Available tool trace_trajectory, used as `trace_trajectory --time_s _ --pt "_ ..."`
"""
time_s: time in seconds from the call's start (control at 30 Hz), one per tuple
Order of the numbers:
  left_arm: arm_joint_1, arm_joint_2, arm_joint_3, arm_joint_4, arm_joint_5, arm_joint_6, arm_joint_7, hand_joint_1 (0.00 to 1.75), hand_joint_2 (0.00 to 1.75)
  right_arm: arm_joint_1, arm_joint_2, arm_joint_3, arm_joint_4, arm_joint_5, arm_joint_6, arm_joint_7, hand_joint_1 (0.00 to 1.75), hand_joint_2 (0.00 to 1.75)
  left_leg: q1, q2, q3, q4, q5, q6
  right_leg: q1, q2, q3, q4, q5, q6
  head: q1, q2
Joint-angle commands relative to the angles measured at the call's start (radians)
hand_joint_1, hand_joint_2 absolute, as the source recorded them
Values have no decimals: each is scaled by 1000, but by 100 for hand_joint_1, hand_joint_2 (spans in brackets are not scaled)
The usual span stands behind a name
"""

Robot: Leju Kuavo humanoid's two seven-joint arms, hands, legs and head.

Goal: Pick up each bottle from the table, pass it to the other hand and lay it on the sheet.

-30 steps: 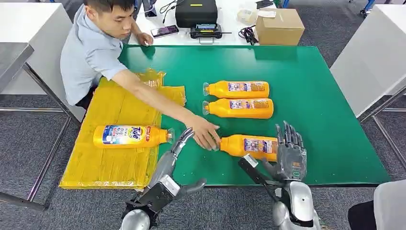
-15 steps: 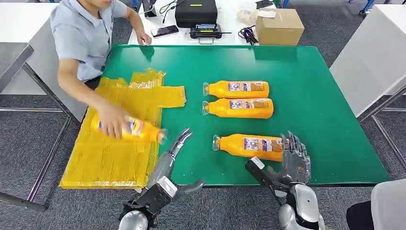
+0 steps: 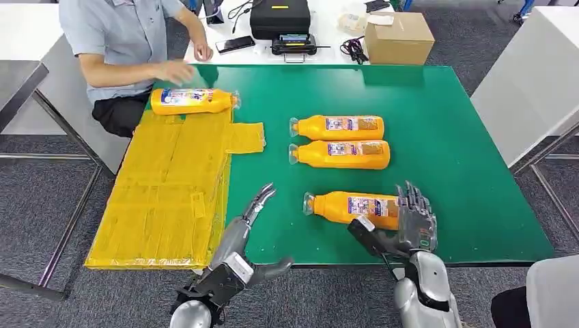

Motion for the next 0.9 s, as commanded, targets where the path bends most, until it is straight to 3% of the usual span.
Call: trace_trajectory --time_s 0.03,0.53,0.57,0.6,0.63,0.67,0.9 --pt "5 -23 -30 40 8 3 -1 0 175 -68 -13 -45 183 -2 18 6 0 175 2 2 5 0 -2 -2 2 1 6 -2 -1 -3 0 0" --pt "-5 -23 -32 48 10 -6 -4 0 175 -114 -48 -24 282 27 30 6 3 175 2 1 5 0 -1 -2 2 0 5 -2 0 -2 0 0" --pt "-5 -23 -32 48 10 -6 -4 0 175 -114 -48 -24 282 27 30 6 28 175 1 1 4 0 -1 -1 1 0 4 -1 0 -2 0 0" --pt "-6 -23 -32 48 10 -6 -4 0 175 -114 -48 -23 284 27 32 6 136 175 2 1 5 0 -1 -2 2 0 5 -1 0 -2 0 0" --pt "-7 -23 -32 50 10 -7 -4 0 175 -115 -51 -19 286 27 33 2 138 175 3 1 6 0 -2 -3 3 0 7 -2 -1 -3 0 0" --pt "-7 -23 -32 50 10 -7 -4 0 175 -115 -51 -19 286 27 33 2 175 175 1 0 5 0 -1 -2 2 0 5 -1 -1 -2 0 0" --pt "-12 -23 -32 58 14 -12 -13 0 175 -117 -77 3 332 27 54 -14 175 175 2 1 6 0 -2 -2 2 0 7 -2 -1 -2 0 0"
